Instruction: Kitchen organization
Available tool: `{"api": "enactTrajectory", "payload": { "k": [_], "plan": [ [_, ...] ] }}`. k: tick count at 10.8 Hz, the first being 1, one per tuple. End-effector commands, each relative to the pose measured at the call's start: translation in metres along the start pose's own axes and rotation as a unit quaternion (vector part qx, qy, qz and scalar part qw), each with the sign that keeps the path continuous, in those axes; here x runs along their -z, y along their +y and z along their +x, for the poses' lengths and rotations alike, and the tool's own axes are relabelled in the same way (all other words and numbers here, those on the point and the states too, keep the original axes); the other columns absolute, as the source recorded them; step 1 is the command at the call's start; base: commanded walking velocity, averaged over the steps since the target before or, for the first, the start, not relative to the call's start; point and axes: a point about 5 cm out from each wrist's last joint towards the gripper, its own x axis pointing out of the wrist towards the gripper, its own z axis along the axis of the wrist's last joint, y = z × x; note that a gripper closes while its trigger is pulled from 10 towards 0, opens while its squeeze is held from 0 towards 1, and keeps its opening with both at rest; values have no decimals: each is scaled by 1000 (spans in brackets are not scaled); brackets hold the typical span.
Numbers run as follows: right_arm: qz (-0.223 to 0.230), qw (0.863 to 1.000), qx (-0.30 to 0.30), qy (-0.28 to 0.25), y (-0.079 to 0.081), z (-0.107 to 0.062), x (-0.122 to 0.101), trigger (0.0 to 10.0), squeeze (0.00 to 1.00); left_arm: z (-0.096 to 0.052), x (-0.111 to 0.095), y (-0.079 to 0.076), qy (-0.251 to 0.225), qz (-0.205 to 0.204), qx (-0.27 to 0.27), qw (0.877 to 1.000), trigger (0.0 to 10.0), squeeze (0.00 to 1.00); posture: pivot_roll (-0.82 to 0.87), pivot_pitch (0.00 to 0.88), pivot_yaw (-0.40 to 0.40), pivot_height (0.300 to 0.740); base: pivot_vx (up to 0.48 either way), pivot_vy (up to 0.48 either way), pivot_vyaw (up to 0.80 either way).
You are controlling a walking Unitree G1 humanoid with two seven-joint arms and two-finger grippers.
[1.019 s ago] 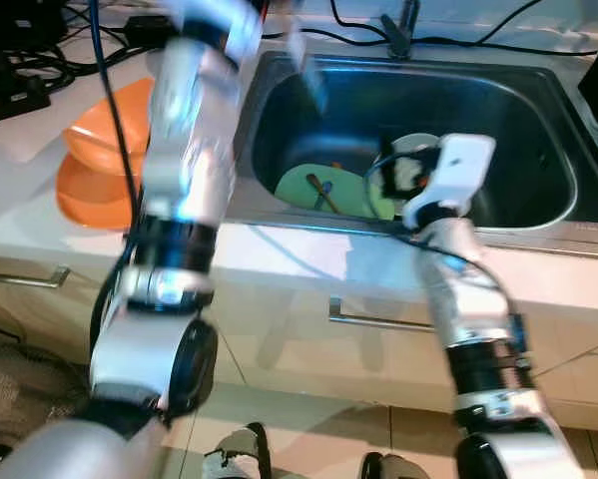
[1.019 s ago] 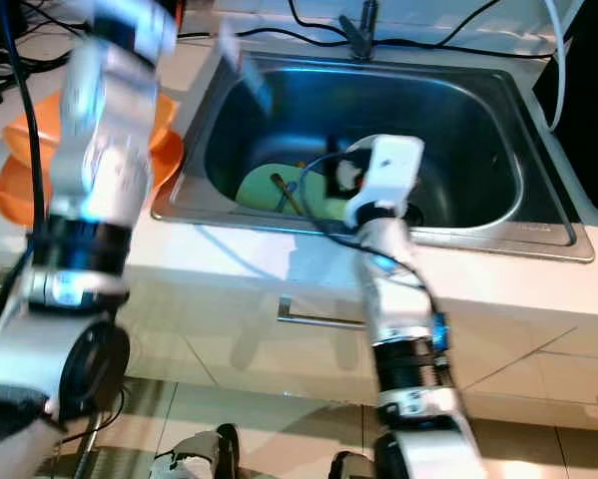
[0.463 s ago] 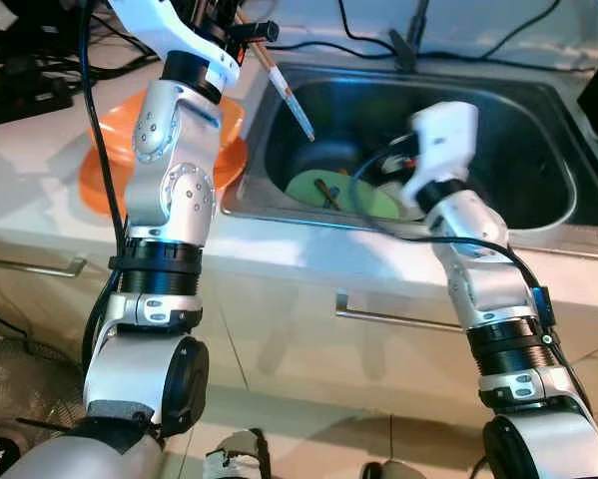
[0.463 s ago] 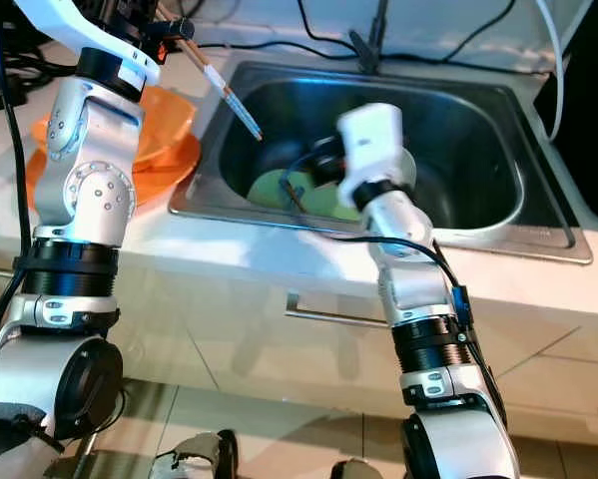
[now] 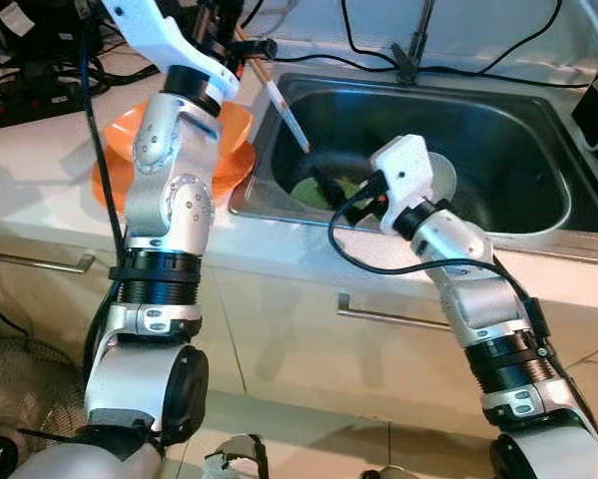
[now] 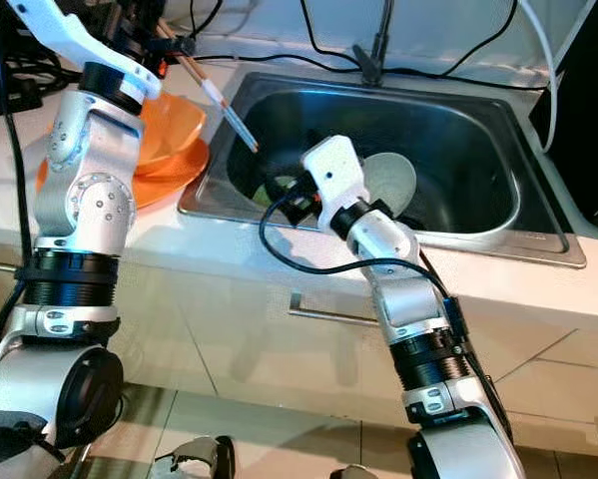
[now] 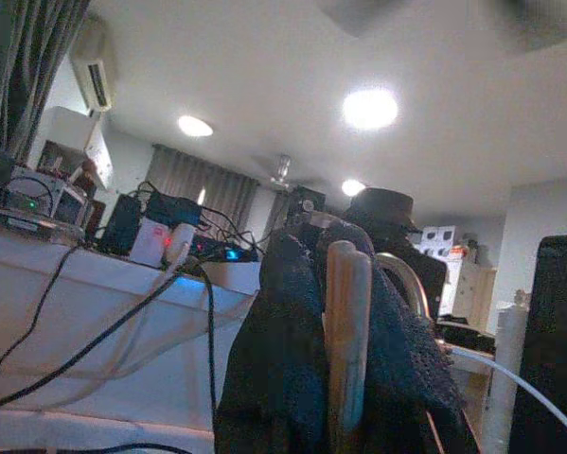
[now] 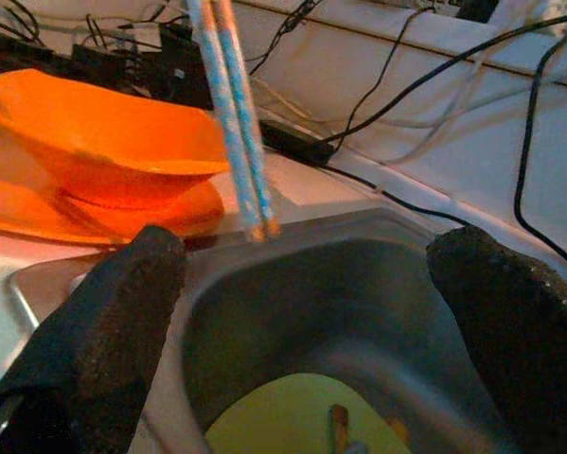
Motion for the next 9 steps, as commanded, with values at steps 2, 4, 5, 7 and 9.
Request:
{"api": "enactTrajectory", "payload": {
  "k": [2, 4, 5, 7, 9],
  "plan": [
    [1, 1000, -9, -8, 6, 3, -5, 10000, 0, -1, 5, -11, 11, -8, 27, 1000, 10000, 0, 27, 0, 21, 740, 0, 0, 0],
    [5, 1000, -5, -4, 8, 6, -4, 10000, 0, -4, 17, -19, 31, -32, 33, 998, 10000, 0, 34, 9, 17, 740, 0, 0, 0],
    [10, 1000, -3, -6, 10, 9, -4, 10000, 0, -6, 22, -27, 40, -45, 45, 997, 10000, 0, 45, 17, 15, 740, 0, 0, 0],
    [12, 1000, 18, -7, 12, 14, -3, 10000, 0, -8, 26, -34, 50, -55, 58, 996, 10000, 0, 60, 18, 20, 740, 0, 0, 0],
    [17, 999, 33, -8, 12, 18, -4, 10000, 0, -9, 27, -38, 55, -59, 63, 995, 10000, 0, 67, 18, 20, 740, 0, 0, 0]
  ]
}}
